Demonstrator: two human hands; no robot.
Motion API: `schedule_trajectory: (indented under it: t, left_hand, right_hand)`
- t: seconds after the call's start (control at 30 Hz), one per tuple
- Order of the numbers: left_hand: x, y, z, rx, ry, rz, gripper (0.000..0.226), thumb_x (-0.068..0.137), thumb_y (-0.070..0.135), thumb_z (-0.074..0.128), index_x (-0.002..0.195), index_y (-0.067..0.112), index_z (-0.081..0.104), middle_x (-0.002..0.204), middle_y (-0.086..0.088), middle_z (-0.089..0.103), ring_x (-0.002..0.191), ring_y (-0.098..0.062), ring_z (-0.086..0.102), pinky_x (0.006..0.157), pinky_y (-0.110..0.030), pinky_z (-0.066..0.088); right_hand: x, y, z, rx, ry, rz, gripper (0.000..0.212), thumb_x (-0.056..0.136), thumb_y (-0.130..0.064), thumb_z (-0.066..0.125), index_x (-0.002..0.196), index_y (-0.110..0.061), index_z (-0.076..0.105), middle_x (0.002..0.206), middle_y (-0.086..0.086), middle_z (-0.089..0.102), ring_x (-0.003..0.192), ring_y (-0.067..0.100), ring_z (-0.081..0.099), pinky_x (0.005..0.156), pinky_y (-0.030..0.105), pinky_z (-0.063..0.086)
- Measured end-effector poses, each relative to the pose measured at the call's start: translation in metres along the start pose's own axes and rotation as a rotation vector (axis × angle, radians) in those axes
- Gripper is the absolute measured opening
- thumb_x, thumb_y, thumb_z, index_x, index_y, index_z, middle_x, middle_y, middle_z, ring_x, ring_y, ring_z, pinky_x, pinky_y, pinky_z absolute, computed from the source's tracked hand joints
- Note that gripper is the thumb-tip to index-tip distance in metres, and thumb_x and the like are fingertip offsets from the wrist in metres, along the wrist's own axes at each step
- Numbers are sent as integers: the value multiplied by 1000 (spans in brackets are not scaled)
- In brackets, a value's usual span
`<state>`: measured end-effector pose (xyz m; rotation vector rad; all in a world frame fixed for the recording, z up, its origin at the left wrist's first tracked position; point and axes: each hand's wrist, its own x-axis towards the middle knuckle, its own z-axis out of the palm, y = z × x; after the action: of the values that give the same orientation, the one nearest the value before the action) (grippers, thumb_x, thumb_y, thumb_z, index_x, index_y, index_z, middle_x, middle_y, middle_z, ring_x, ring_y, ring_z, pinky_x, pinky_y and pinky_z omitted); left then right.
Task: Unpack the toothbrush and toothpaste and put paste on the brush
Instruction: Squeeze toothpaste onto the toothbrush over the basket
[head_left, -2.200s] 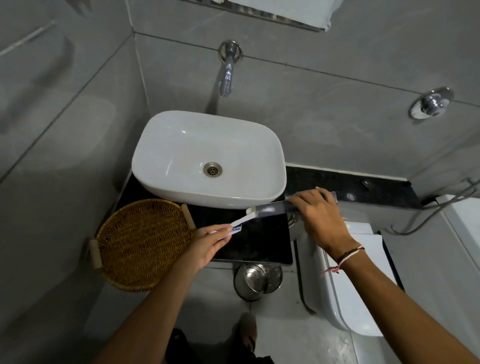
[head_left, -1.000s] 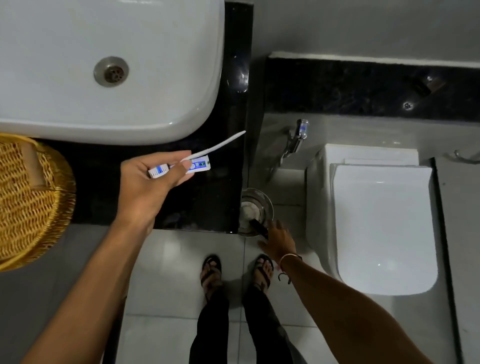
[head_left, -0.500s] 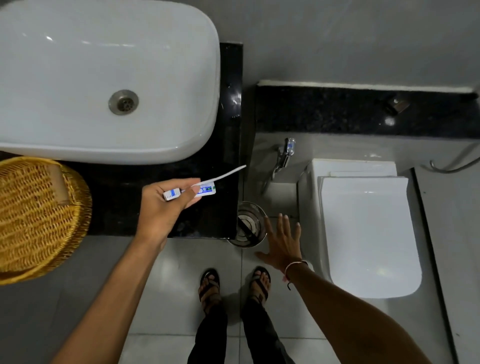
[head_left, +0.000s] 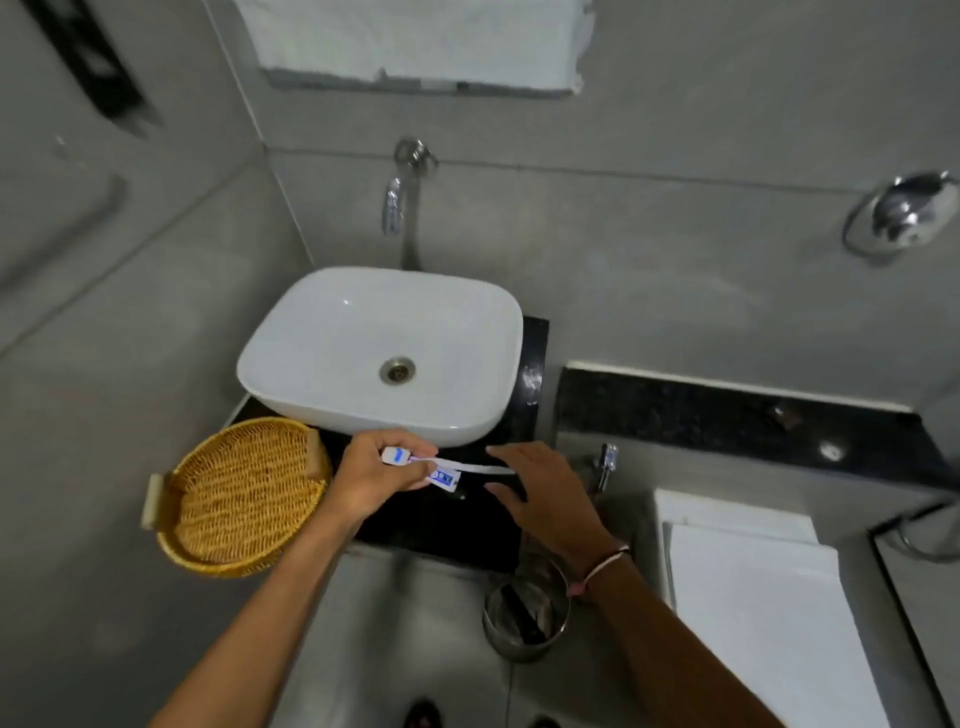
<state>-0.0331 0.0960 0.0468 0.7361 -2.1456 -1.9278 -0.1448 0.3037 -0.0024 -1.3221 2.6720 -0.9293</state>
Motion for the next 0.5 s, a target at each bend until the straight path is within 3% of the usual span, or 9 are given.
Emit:
schedule_trajectory:
  t: [0.1, 0.17, 0.33, 0.43, 0.5]
  left_hand:
    - [-7, 18, -26, 36, 18, 40, 16, 76, -10, 79, 89, -2, 75, 82, -11, 73, 71, -15, 70, 60, -20, 63]
    - [-10, 24, -43, 35, 12, 55, 18, 75, -11, 80, 90, -2, 74, 79, -10, 72, 73, -19, 71, 61, -23, 64]
    - [-13, 17, -98, -3, -3, 60, 20, 75, -12, 79, 92, -5, 71, 71, -4, 73, 73, -19, 74, 63, -29, 66]
    - [-11, 3, -141, -36, 61, 19, 34, 71, -18, 79, 97, 0, 66, 68, -5, 77, 64, -16, 73, 57, -25, 63]
    - [-8, -14, -175, -66, 133, -21, 45, 67, -17, 82, 105, -2, 62, 75, -14, 78, 66, -19, 75, 58, -27, 63]
  right_hand:
    - [20, -28, -8, -91, -61, -83, 32, 88, -33, 67, 116, -19, 71, 108, 3, 75, 100, 28, 67, 90, 44, 51]
    - [29, -42, -5, -140, -114, -112, 25, 91, -35, 60, 108, -22, 72, 106, 1, 76, 101, 27, 66, 89, 42, 47]
    - [47, -83, 26, -54, -202, -32, 23, 93, -35, 55, 102, -23, 71, 105, -3, 75, 99, 19, 65, 87, 36, 50]
    - [60, -110, 52, 62, -255, 75, 16, 89, -29, 61, 78, -18, 67, 84, 0, 73, 81, 19, 65, 77, 39, 53]
    - [67, -131, 73, 190, -260, 154, 25, 85, -21, 66, 62, -16, 56, 69, 3, 68, 65, 17, 64, 71, 43, 55]
